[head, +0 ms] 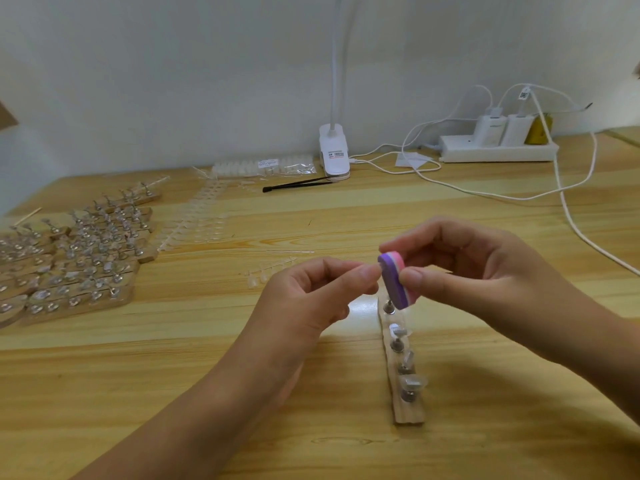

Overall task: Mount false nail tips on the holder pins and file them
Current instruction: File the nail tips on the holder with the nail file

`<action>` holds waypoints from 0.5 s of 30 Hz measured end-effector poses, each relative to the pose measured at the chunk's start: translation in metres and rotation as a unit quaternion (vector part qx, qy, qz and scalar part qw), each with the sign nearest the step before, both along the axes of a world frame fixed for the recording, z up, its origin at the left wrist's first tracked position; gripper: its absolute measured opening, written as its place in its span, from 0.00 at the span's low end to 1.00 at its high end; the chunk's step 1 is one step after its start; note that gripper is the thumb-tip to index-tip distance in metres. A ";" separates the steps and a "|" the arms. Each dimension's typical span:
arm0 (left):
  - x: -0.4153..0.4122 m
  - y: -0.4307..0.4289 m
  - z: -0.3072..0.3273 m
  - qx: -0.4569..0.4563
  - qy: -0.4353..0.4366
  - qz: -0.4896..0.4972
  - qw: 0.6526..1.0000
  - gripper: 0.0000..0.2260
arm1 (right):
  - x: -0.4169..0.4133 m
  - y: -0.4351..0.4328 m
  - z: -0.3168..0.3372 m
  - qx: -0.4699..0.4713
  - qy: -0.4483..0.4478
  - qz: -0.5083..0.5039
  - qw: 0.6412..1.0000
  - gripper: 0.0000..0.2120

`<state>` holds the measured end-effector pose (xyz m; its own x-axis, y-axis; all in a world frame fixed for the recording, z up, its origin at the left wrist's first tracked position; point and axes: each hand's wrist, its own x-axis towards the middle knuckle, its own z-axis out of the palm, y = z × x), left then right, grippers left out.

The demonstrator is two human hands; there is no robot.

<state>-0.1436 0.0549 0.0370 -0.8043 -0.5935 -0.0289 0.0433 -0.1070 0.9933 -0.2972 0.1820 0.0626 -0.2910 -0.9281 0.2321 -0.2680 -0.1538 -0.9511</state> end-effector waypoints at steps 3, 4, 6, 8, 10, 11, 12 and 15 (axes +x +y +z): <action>0.000 0.000 0.000 0.000 0.000 -0.005 1.000 0.13 | 0.001 0.001 0.000 -0.024 -0.007 -0.015 1.000 0.13; 0.000 0.001 0.000 0.002 -0.001 -0.004 1.000 0.13 | 0.001 0.001 0.000 -0.017 -0.005 -0.009 1.000 0.12; 0.000 0.002 -0.002 0.005 -0.008 -0.004 1.000 0.13 | 0.000 0.001 0.000 -0.003 -0.006 0.004 1.000 0.12; -0.001 0.004 -0.003 0.001 -0.012 -0.013 1.000 0.13 | -0.002 0.000 -0.001 -0.016 -0.013 -0.011 1.000 0.12; -0.002 0.006 -0.003 0.003 -0.010 -0.019 1.000 0.13 | -0.003 0.000 -0.001 -0.020 -0.013 -0.017 1.000 0.12; -0.002 0.006 -0.003 0.008 -0.009 -0.018 1.000 0.13 | -0.002 0.000 -0.001 -0.011 -0.013 -0.011 1.000 0.12; -0.002 0.005 -0.003 0.010 -0.007 -0.016 1.000 0.12 | -0.002 0.000 -0.002 -0.001 -0.013 -0.003 1.000 0.11; -0.001 0.004 -0.001 0.015 0.002 -0.015 1.000 0.11 | 0.000 0.001 -0.001 -0.012 -0.016 -0.008 1.000 0.10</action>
